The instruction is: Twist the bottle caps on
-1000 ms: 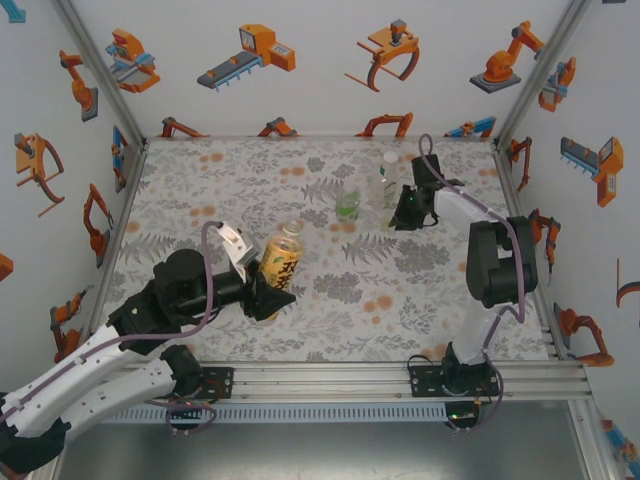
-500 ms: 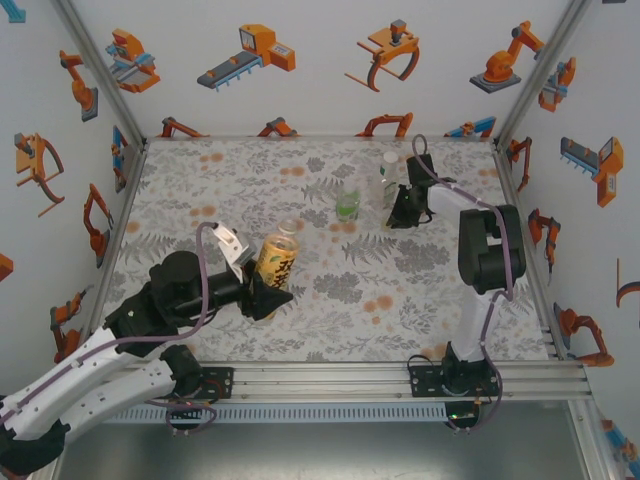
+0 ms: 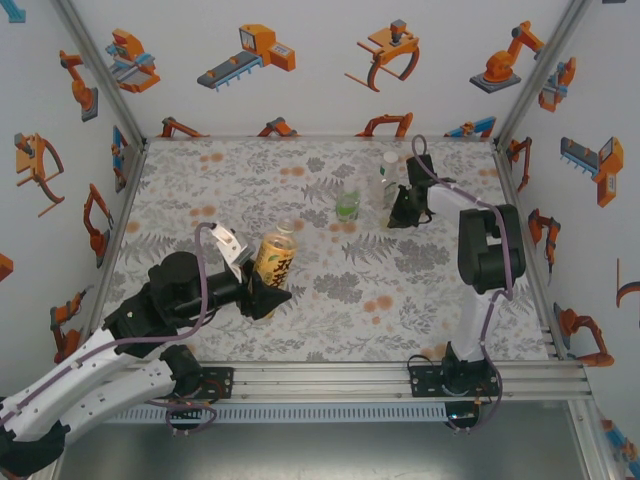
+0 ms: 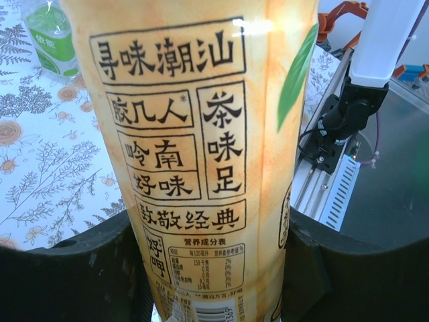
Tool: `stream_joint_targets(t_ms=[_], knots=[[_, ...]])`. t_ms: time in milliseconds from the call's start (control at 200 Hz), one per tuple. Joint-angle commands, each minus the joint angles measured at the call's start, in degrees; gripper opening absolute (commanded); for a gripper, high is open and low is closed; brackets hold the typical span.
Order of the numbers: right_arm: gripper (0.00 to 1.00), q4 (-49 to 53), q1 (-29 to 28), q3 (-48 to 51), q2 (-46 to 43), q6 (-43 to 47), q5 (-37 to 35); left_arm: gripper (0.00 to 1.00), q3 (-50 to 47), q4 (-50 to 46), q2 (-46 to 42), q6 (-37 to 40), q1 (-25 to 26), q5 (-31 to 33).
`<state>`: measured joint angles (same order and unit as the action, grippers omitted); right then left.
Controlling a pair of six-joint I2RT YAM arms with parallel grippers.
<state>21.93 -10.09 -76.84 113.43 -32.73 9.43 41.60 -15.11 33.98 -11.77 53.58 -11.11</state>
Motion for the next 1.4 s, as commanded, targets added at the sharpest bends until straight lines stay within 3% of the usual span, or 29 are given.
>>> stream_joint_targets(t_ms=[0,355,671,866,1031,1397], knots=[[0.06,1.24,0.17,2.29,-3.89,1.15,-0.82,0.04,-0.25,0.2,-0.6,-0.45,-0.2,0.49],[0.03,7.29,-1.56,12.79,-18.38,2.25,1.03,0.04,-0.46,1.27,-1.0,-0.45,-0.25,1.96],[0.02,9.95,-14.76,20.7,-29.19,-4.22,-2.71,0.04,-1.35,3.43,0.43,-1.54,-0.28,2.97],[0.02,7.87,-26.12,22.44,-28.5,-10.58,-6.52,0.04,-1.35,4.92,2.22,-1.9,-0.31,2.39],[0.01,7.27,-32.02,22.05,-26.05,-13.05,-9.53,0.04,-0.87,6.21,3.97,-1.85,-0.32,1.96],[0.02,8.99,-33.59,18.83,-20.12,-12.35,-9.85,0.04,-0.3,7.5,6.46,-2.2,-0.3,0.77]])
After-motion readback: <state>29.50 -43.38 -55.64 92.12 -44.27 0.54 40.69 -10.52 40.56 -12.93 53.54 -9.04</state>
